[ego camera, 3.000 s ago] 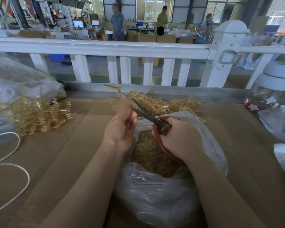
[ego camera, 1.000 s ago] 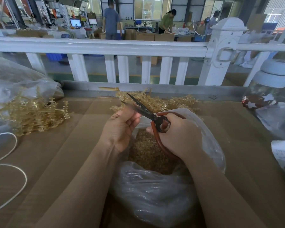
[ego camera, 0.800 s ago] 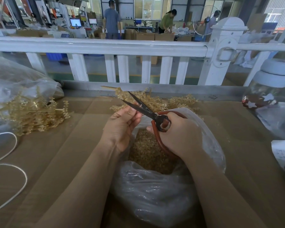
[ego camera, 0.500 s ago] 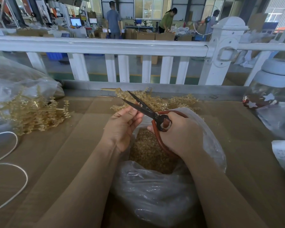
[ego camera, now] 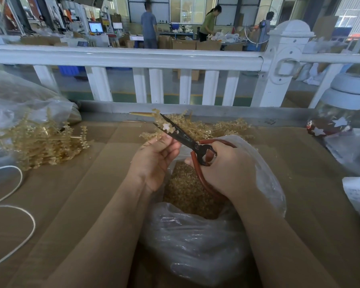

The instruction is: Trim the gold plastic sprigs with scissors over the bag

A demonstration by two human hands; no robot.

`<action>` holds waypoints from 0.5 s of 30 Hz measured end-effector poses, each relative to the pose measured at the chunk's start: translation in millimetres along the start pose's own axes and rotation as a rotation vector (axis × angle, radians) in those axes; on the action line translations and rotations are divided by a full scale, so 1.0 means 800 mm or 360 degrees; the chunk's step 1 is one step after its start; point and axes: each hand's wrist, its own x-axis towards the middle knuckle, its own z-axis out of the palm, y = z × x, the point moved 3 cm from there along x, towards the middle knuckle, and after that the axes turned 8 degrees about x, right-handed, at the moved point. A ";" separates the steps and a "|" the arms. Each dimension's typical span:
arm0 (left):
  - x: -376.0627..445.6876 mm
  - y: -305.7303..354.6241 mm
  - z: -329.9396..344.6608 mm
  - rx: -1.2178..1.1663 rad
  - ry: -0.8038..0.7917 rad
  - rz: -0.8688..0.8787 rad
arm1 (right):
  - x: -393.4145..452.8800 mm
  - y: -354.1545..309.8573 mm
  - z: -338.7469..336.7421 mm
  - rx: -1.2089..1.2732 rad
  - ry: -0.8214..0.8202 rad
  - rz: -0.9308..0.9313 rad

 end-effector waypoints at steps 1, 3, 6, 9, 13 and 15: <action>0.000 0.000 0.000 0.0002 -0.0006 -0.0012 | 0.000 0.000 0.000 -0.0010 0.0010 -0.0006; -0.001 0.000 0.000 0.0005 -0.0014 -0.0039 | 0.000 0.000 0.001 -0.0022 0.0009 -0.0010; -0.001 0.001 0.000 0.0021 -0.0019 -0.0055 | 0.002 0.002 0.001 -0.0023 -0.0045 0.0030; -0.001 0.000 0.000 0.0053 0.0011 -0.0042 | 0.002 0.001 -0.003 -0.0047 -0.0037 0.0024; 0.000 -0.001 0.001 0.0144 0.0004 -0.0022 | 0.002 -0.001 -0.005 -0.0052 -0.0007 -0.0001; 0.000 -0.002 0.002 0.0174 -0.0024 -0.0016 | 0.002 -0.001 -0.006 -0.0066 0.0013 -0.0001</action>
